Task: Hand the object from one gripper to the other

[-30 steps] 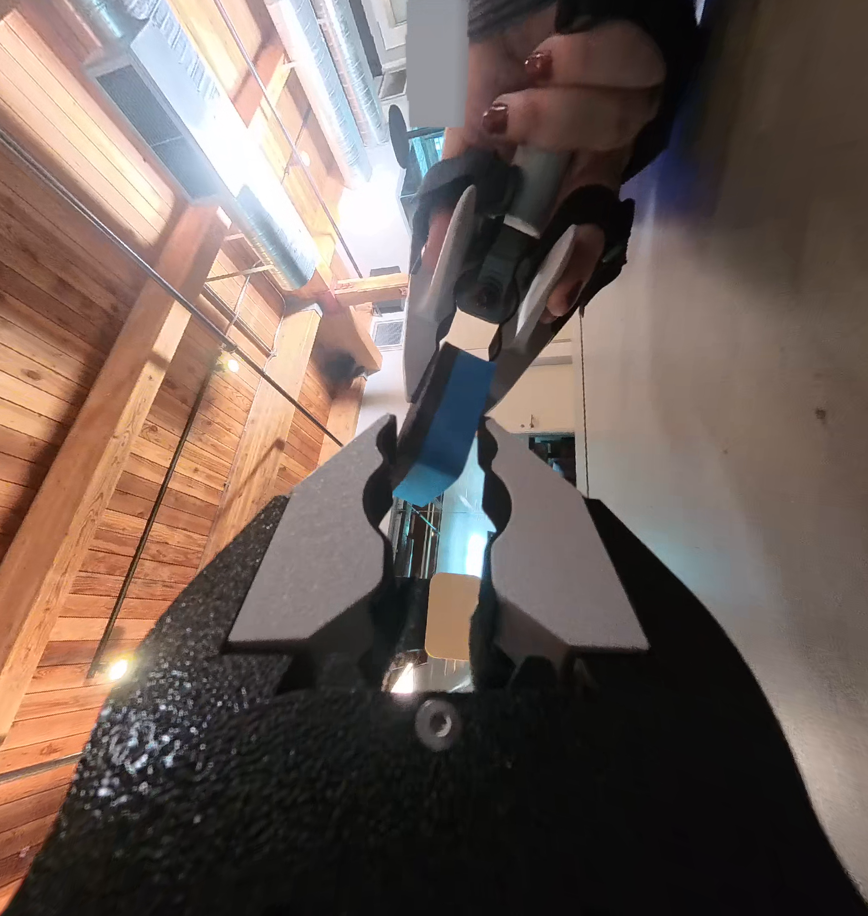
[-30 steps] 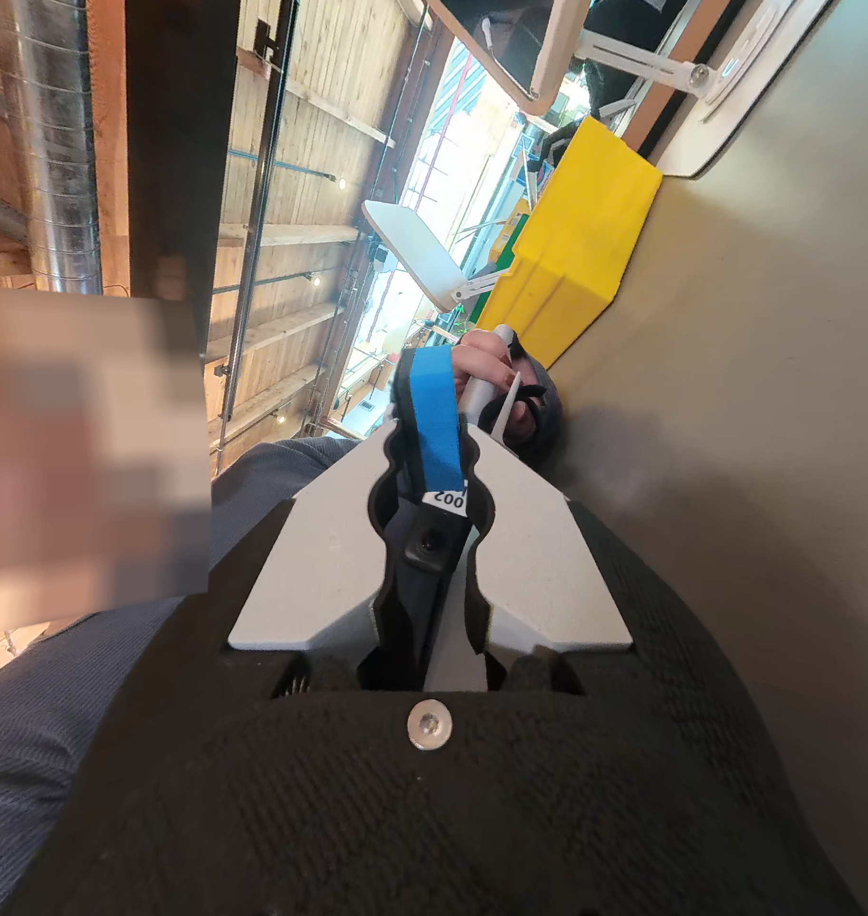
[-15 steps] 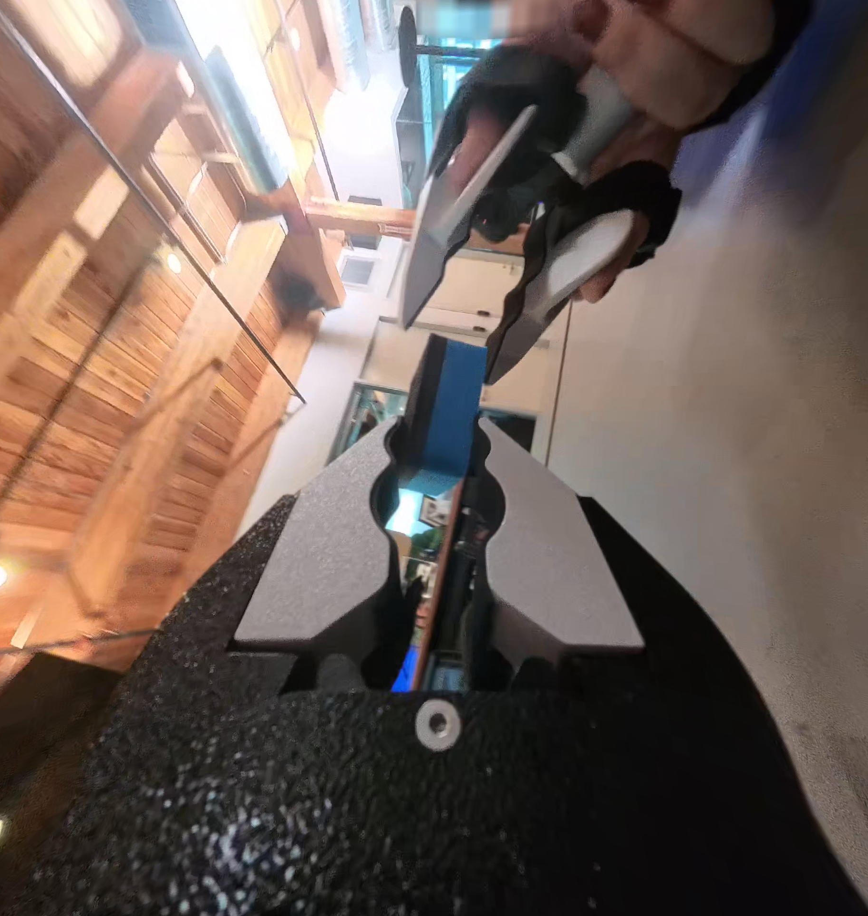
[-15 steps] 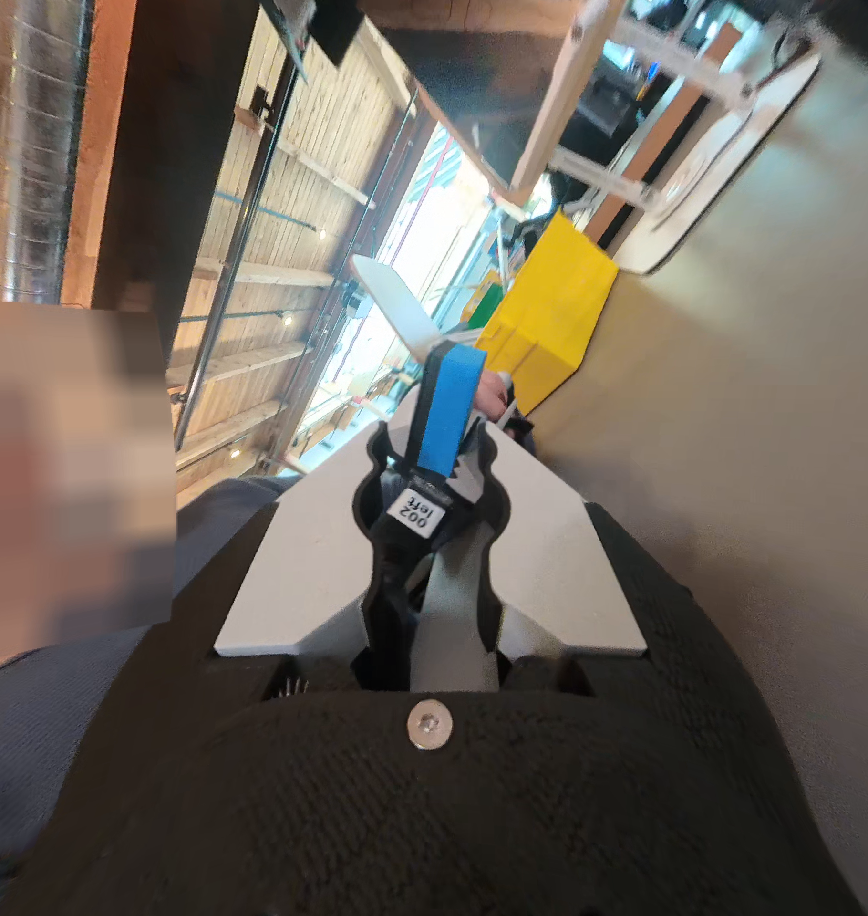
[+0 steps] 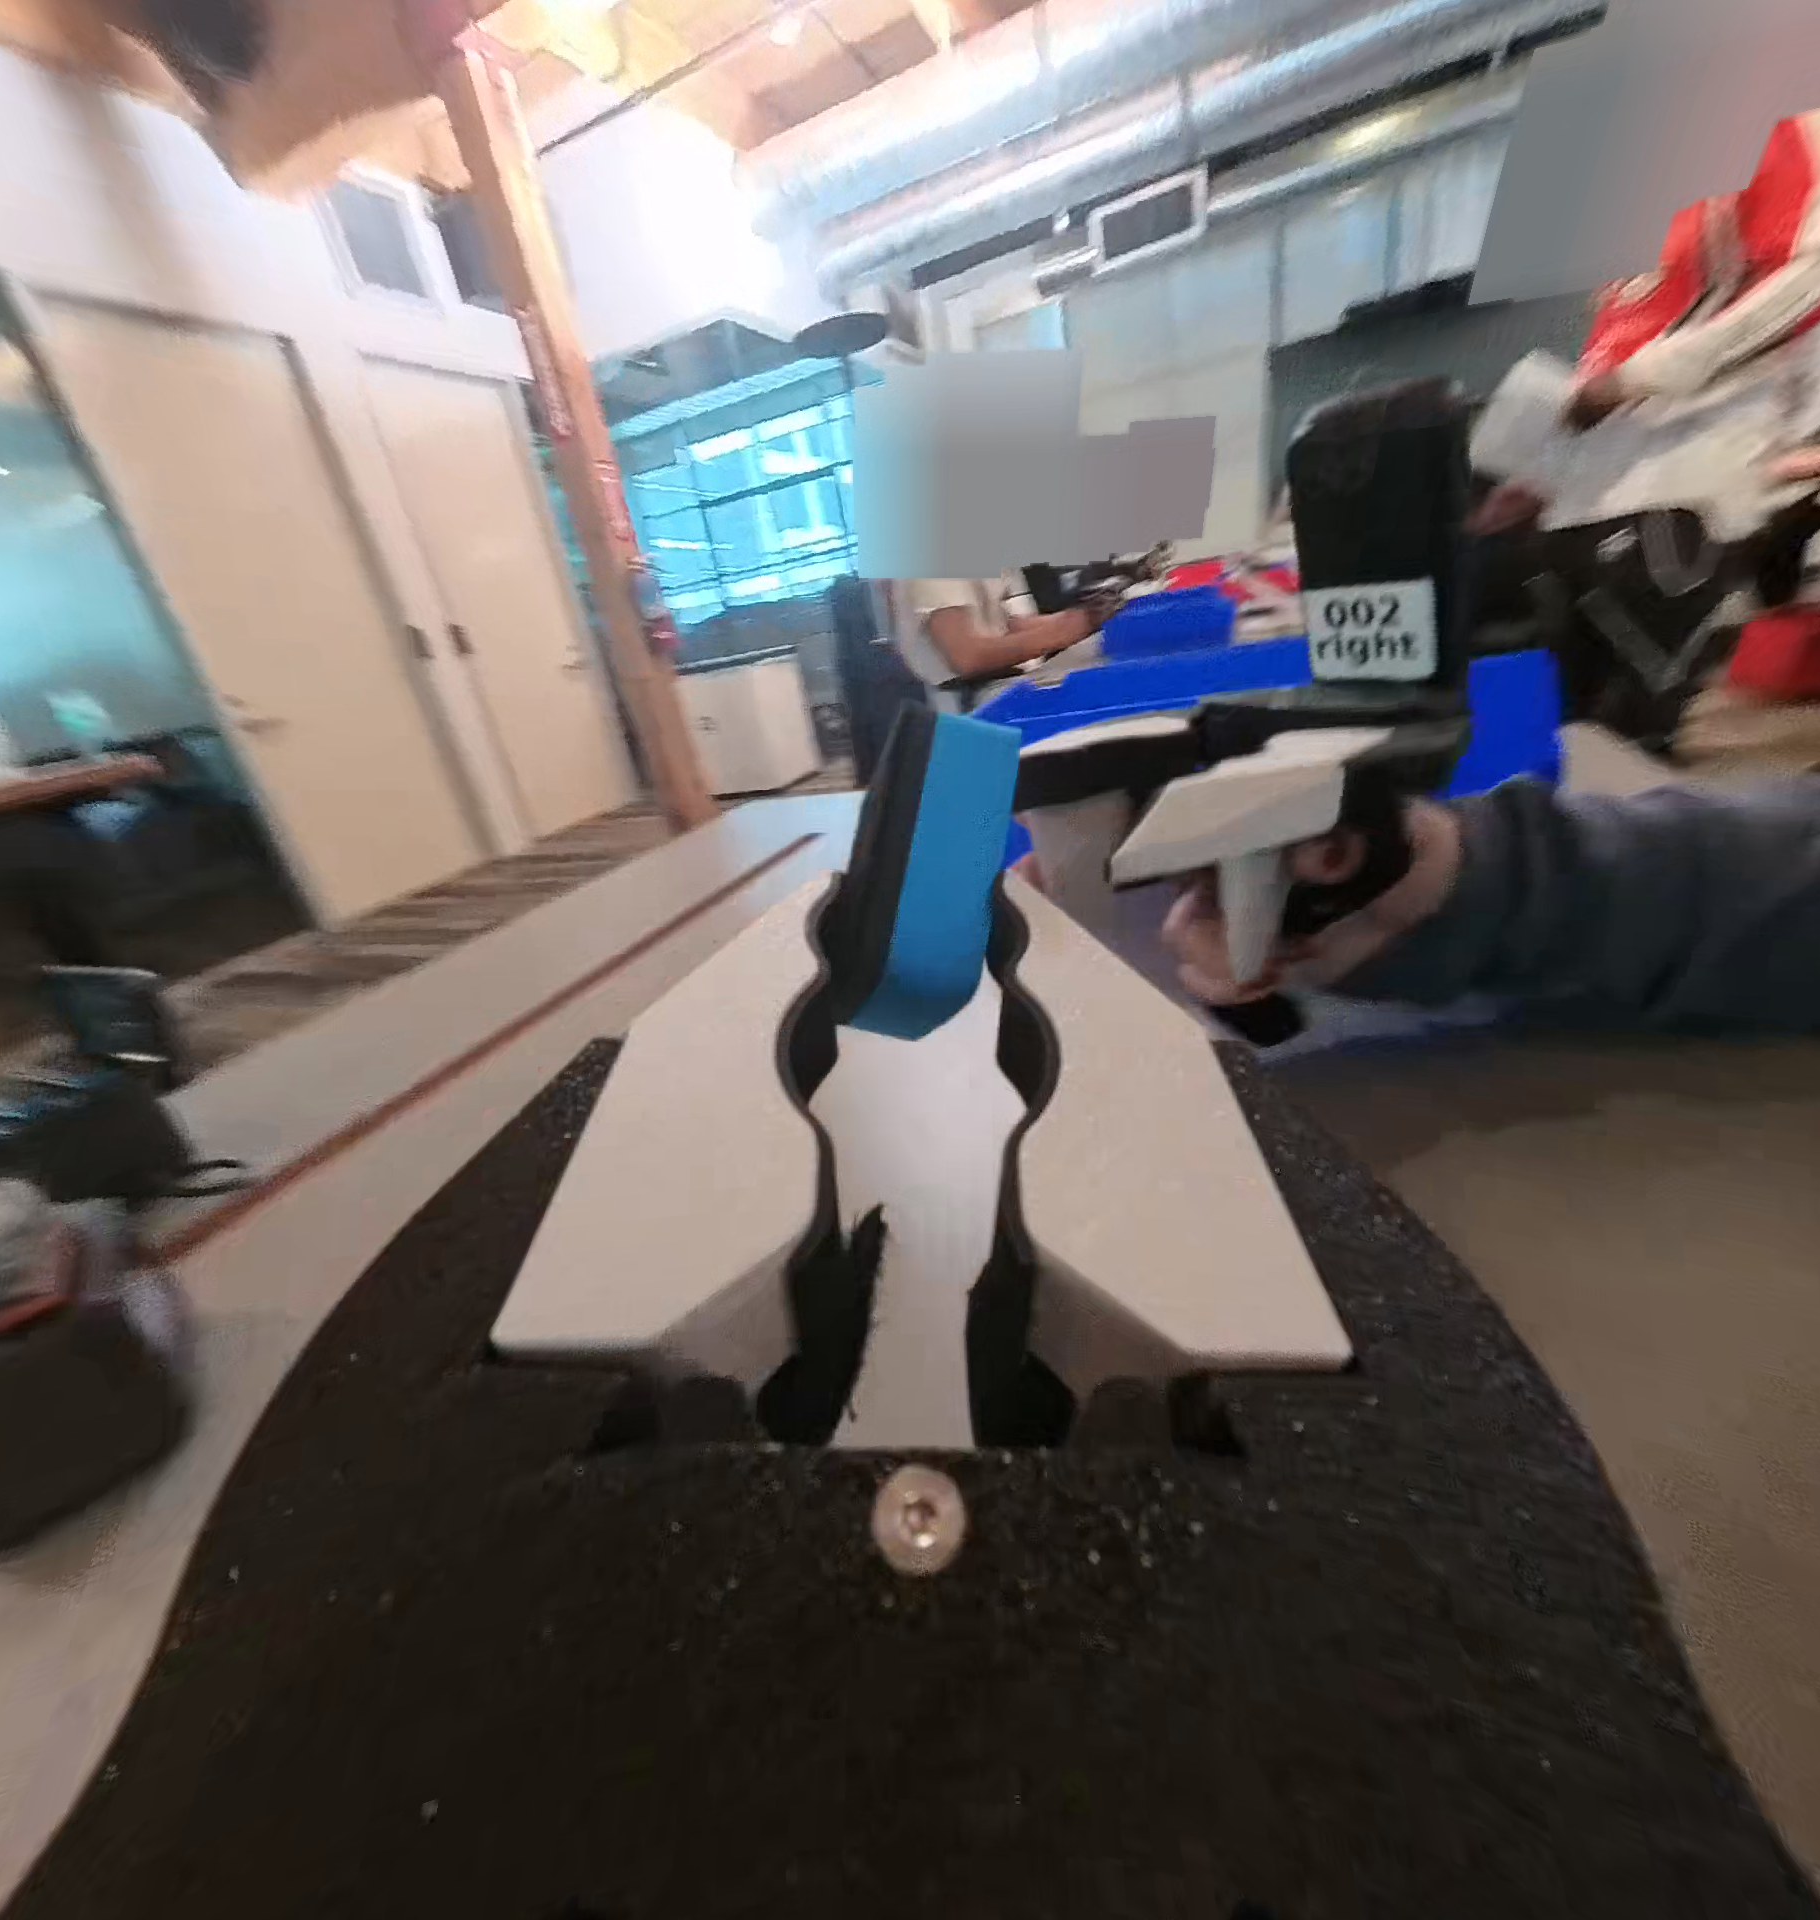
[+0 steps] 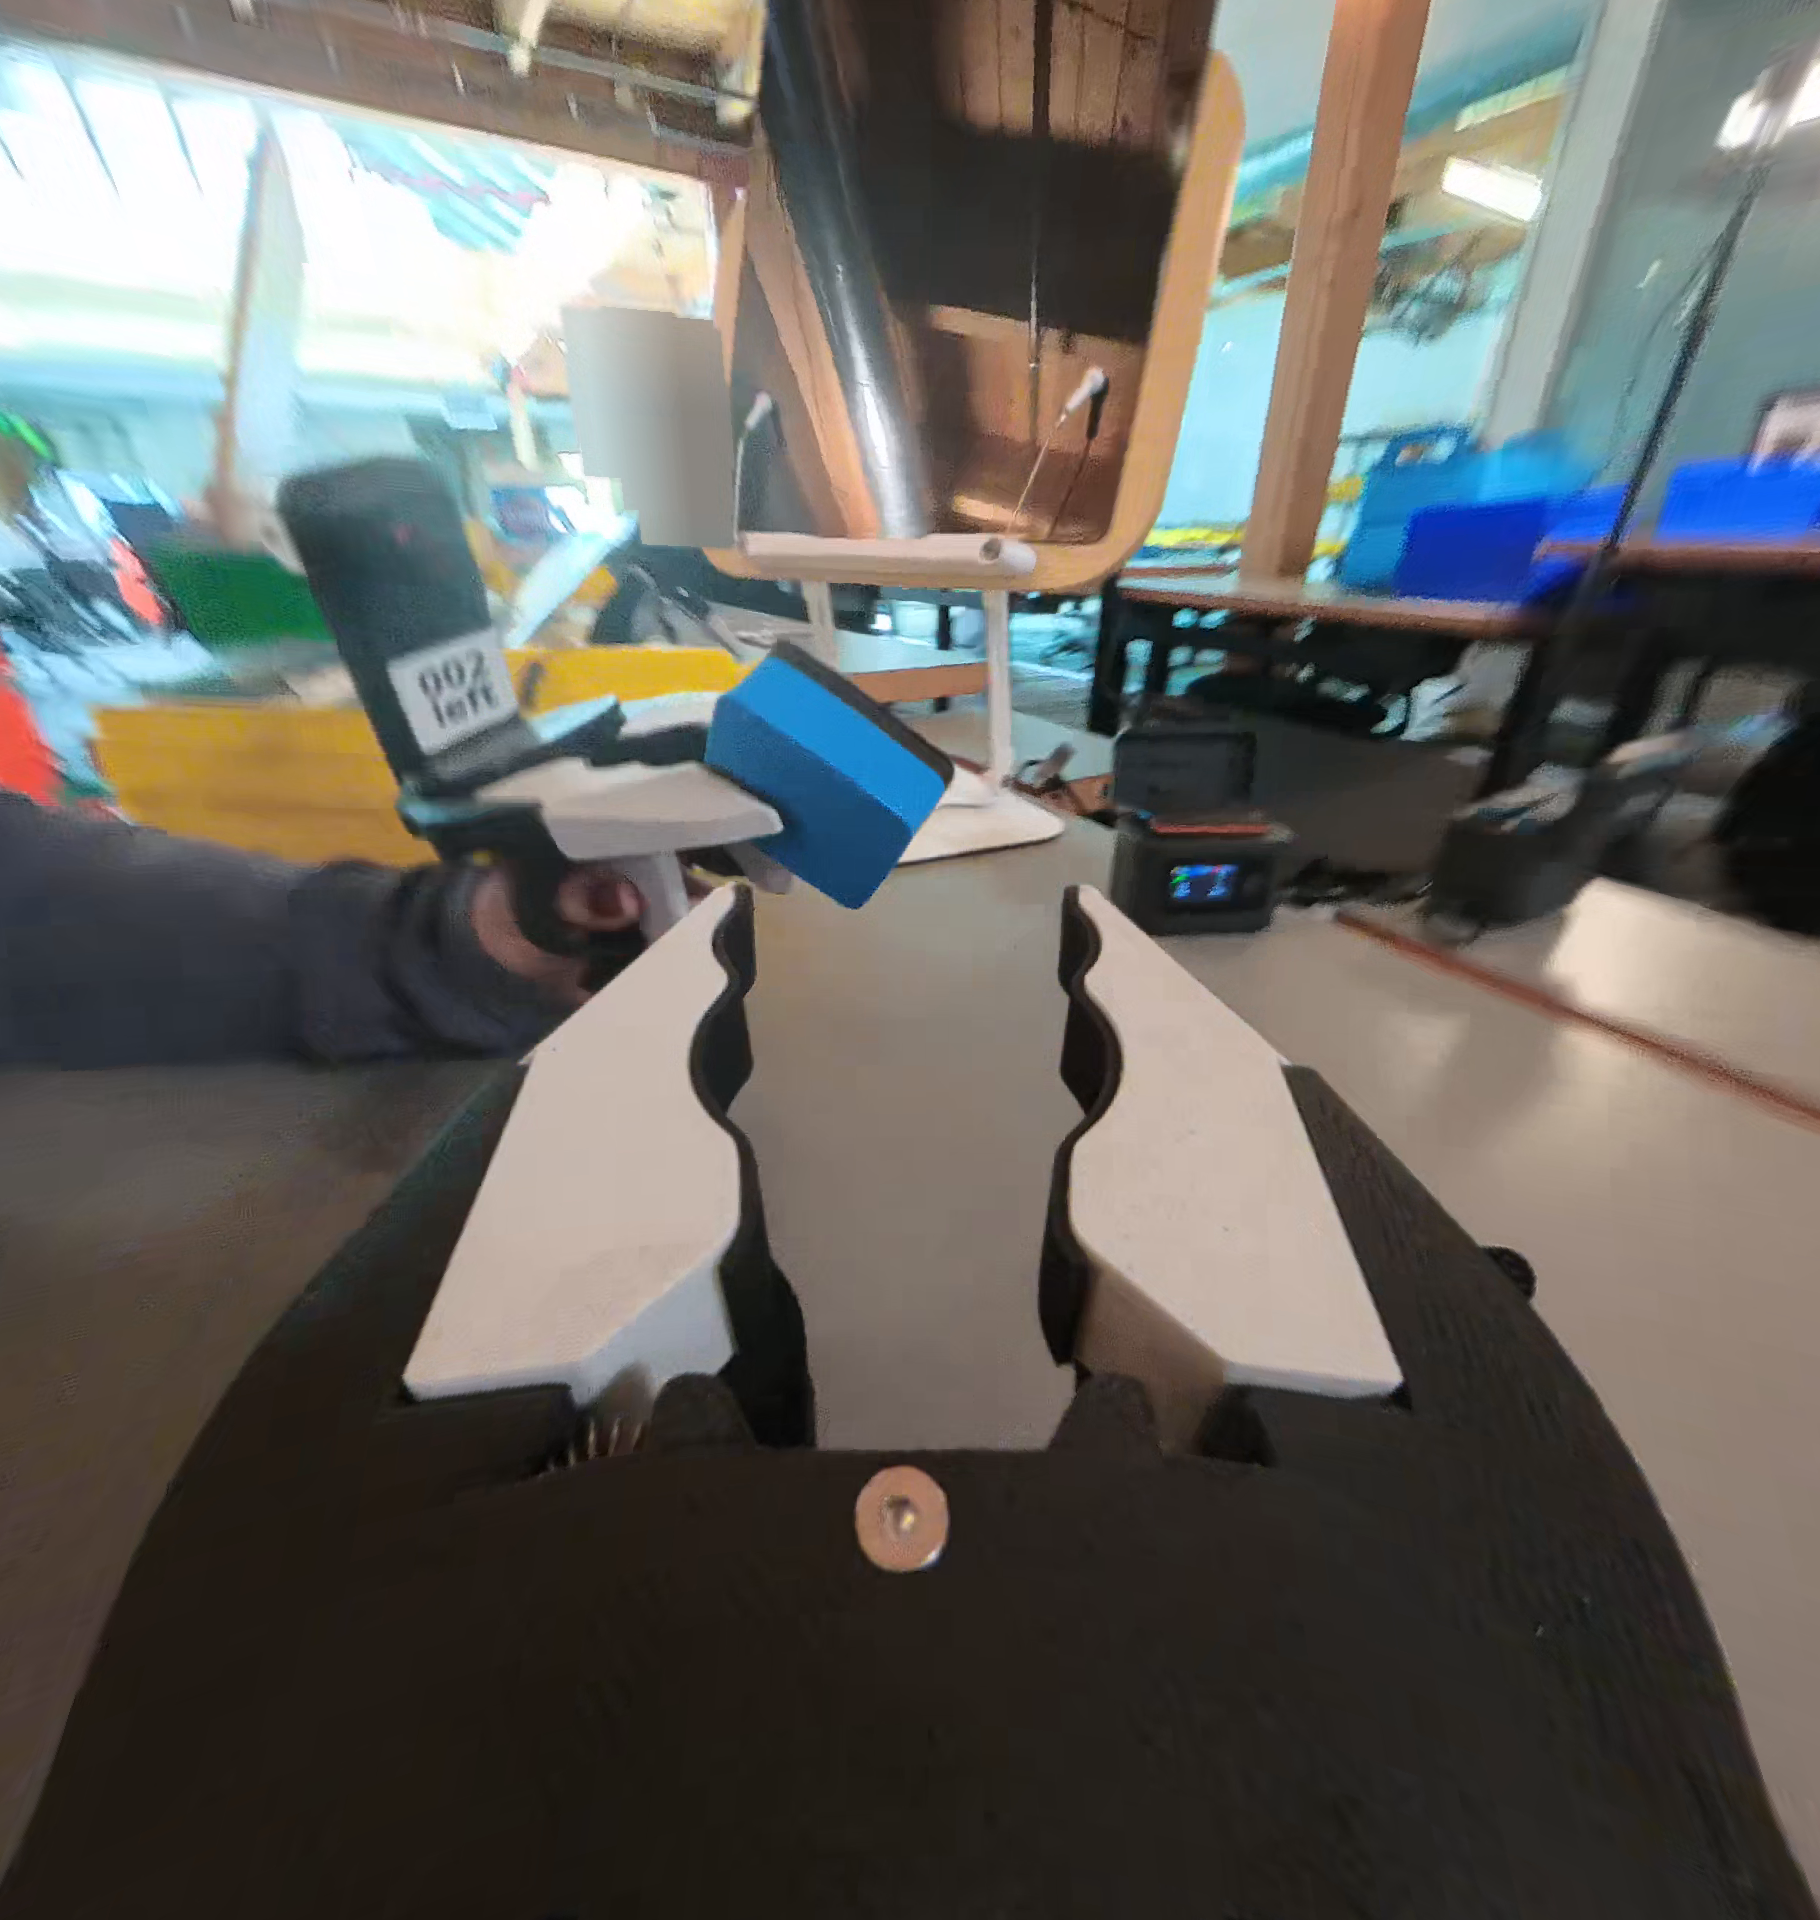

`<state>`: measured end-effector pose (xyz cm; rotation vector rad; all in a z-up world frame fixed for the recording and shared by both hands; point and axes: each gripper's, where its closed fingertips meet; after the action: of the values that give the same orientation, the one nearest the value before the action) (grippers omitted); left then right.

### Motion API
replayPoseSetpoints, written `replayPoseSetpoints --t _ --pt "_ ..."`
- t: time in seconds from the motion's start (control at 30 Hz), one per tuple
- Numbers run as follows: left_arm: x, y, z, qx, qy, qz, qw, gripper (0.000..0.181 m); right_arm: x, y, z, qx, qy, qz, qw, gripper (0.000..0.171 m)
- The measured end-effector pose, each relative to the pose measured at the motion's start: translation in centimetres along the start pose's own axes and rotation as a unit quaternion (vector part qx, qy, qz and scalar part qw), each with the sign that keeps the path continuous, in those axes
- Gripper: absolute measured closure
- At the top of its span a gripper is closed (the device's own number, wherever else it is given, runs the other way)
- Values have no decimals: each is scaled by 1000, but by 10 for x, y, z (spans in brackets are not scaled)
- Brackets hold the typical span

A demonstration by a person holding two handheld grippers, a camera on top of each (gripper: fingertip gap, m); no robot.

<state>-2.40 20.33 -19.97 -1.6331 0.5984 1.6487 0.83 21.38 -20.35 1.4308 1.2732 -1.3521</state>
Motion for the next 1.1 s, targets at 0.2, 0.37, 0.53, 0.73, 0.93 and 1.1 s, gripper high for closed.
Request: replayPoseSetpoints --t 0.2,0.37,0.53,0.73,0.93,1.1 --pt "2 0 -22 129 147 5 981 158 -4 -6 30 -24 126 -5 992 111" --pt "-2 6 -47 244 222 15 944 159 -10 -2 43 -92 43 -25 995 116" --pt "4 6 -59 269 209 37 939 158 -10 3 57 -157 -1 -20 987 150" --pt "3 3 -49 222 187 20 957 155 -9 2 51 -143 -5 -9 990 151" --pt "-2 1 -20 142 200 -13 969 129 -10 3 23 -3 191 6 982 151" --pt "5 -4 -15 149 289 9 946 130 -16 6 11 123 447 39 885 151"
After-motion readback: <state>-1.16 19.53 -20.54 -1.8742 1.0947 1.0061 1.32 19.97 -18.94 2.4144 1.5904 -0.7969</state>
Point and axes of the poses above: each gripper's, where its closed fingertips meet, y back along the fingers, x out of its underside, z = x × y across the jaws, and after that the axes turned 5 degrees about y, right-handed
